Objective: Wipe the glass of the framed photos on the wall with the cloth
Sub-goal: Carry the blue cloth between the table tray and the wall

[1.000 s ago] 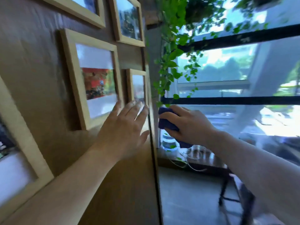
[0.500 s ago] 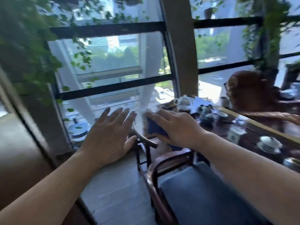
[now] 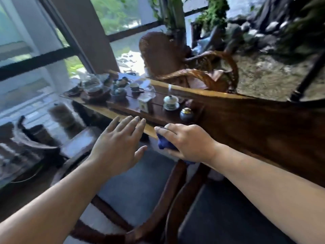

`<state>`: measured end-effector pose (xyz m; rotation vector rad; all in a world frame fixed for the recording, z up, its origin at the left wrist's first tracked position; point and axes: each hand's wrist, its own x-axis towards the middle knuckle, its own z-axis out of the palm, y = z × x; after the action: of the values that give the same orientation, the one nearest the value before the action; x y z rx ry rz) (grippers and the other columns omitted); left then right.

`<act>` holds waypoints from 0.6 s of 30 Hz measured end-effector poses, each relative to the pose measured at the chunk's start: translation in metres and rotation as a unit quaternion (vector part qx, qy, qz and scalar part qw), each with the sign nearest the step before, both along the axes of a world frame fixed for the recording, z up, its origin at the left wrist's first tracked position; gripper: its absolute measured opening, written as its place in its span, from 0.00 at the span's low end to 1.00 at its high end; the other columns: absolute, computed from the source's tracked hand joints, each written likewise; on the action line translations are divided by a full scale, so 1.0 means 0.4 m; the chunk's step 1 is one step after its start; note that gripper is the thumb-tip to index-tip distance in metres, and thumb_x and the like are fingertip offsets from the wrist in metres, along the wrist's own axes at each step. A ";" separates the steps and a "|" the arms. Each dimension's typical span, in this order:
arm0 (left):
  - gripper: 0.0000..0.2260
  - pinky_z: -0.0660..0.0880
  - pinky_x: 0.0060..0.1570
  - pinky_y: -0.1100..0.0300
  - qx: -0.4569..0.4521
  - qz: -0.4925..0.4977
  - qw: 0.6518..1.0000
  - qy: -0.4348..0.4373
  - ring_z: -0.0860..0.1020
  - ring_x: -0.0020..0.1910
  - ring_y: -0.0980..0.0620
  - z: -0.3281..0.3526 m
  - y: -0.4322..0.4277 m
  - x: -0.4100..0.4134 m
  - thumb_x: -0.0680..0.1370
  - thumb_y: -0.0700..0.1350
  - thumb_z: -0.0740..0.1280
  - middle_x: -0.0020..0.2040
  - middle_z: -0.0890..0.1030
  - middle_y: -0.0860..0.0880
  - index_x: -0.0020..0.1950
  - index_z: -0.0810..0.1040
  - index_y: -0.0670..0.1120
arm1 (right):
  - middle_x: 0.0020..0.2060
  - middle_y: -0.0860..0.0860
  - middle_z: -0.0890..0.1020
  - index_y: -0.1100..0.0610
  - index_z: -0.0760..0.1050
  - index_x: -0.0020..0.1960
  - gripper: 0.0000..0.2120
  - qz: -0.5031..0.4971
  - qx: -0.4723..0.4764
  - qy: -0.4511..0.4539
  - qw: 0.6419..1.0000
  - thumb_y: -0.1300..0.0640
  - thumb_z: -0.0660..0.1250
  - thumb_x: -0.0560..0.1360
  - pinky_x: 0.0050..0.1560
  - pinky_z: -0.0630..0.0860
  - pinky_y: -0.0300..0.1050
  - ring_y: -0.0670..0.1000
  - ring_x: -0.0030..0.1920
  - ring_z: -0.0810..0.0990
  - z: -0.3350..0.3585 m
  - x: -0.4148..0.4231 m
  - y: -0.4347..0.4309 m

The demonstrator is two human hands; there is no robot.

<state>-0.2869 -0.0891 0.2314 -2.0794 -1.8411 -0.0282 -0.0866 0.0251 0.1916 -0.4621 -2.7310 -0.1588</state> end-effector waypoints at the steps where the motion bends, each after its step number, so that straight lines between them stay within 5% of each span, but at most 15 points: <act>1: 0.32 0.65 0.68 0.41 -0.010 -0.011 1.000 0.000 0.68 0.70 0.42 -0.022 0.030 0.037 0.74 0.57 0.64 0.70 0.72 0.40 0.72 0.65 0.40 | 0.57 0.53 0.78 0.57 0.68 0.70 0.28 -0.017 -0.003 -0.005 1.000 0.45 0.63 0.75 0.40 0.78 0.51 0.55 0.54 0.79 -0.022 0.050 0.015; 9: 0.32 0.65 0.69 0.42 -0.080 -0.113 0.990 -0.004 0.70 0.69 0.42 -0.196 0.230 0.313 0.73 0.57 0.66 0.69 0.74 0.41 0.71 0.67 0.40 | 0.54 0.54 0.79 0.58 0.69 0.70 0.28 -0.131 -0.063 -0.033 0.989 0.48 0.67 0.73 0.35 0.78 0.49 0.55 0.48 0.80 -0.197 0.410 0.097; 18: 0.32 0.64 0.70 0.44 -0.126 -0.200 0.972 -0.011 0.69 0.69 0.44 -0.412 0.395 0.537 0.72 0.58 0.66 0.69 0.74 0.43 0.71 0.67 0.41 | 0.59 0.53 0.78 0.58 0.64 0.73 0.30 -0.212 -0.089 -0.147 0.962 0.48 0.66 0.75 0.35 0.78 0.48 0.53 0.54 0.79 -0.400 0.686 0.222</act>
<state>-0.0720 0.0691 0.0667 -2.6074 -1.4700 0.0842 0.1879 0.1138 0.0315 -1.1587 -2.9046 -0.0962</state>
